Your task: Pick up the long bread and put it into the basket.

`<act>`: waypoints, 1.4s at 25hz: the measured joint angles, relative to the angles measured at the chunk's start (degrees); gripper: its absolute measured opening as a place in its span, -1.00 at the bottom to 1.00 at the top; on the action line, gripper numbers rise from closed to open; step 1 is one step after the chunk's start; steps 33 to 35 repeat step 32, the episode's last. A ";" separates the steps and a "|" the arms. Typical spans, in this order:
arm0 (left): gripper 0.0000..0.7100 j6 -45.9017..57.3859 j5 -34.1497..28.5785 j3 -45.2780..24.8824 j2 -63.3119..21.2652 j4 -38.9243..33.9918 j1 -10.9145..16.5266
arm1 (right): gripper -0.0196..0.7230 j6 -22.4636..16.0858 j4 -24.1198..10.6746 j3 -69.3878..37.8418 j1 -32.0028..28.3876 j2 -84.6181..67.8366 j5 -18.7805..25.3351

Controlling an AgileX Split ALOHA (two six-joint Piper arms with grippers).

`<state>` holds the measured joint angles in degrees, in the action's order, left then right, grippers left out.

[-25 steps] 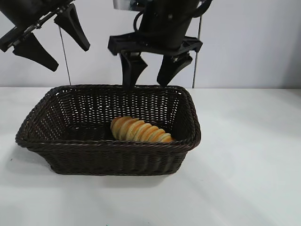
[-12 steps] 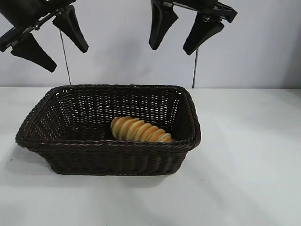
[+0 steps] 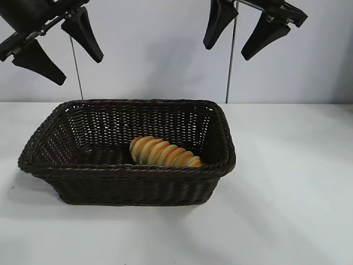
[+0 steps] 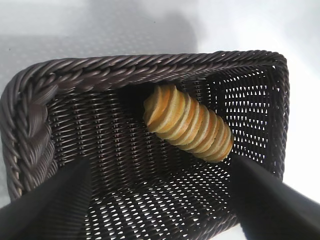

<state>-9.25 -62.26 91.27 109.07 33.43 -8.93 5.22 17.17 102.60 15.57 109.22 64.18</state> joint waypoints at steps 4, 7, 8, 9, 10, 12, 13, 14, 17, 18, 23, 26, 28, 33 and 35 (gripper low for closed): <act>0.56 0.00 0.00 0.00 0.00 -0.05 0.00 | 0.50 0.00 0.00 0.00 0.00 0.00 0.38; 0.56 0.00 0.00 0.00 0.00 -0.05 0.00 | 0.50 0.00 0.00 0.00 0.00 0.00 0.42; 0.56 0.00 0.00 0.00 0.00 -0.05 0.00 | 0.50 0.00 0.00 0.00 0.00 0.00 0.57; 0.56 0.00 0.00 0.00 0.00 -0.05 0.00 | 0.50 0.00 0.00 0.00 0.00 0.00 0.67; 0.56 0.00 0.00 0.00 0.00 -0.05 0.00 | 0.50 0.00 0.00 0.00 0.00 0.00 0.90; 0.56 0.00 0.00 0.00 0.00 -0.05 0.00 | 0.50 0.00 -0.02 0.00 0.00 0.00 1.17; 0.56 0.00 0.00 0.00 0.00 -0.05 0.00 | 0.50 0.00 -0.02 0.00 0.00 0.00 1.32; 0.56 0.00 0.00 0.00 0.00 -0.05 0.00 | 0.50 0.00 -0.02 0.00 0.00 0.00 1.36; 0.56 0.00 0.00 0.00 0.00 -0.05 0.00 | 0.50 0.00 -0.02 0.00 0.00 0.00 1.74; 0.56 0.00 0.00 0.00 0.00 -0.05 0.00 | 0.50 0.00 -0.02 0.00 0.00 0.00 1.74; 0.56 -0.06 0.00 0.00 0.00 -0.05 0.00 | 0.50 0.00 -0.06 0.00 0.00 0.00 1.85; 0.56 -0.06 0.00 0.00 0.00 -0.05 0.00 | 0.50 0.00 -0.06 0.00 0.00 0.00 1.90; 0.56 -0.06 0.00 0.00 0.00 -0.05 0.00 | 0.50 0.00 -0.06 0.00 0.00 0.00 1.90; 0.56 -0.06 0.00 0.00 0.00 -0.05 0.00 | 0.50 0.00 -0.06 0.00 0.00 0.00 1.90; 0.56 -0.06 0.00 0.00 0.00 -0.05 0.00 | 0.50 0.00 -0.06 0.00 0.00 0.00 1.90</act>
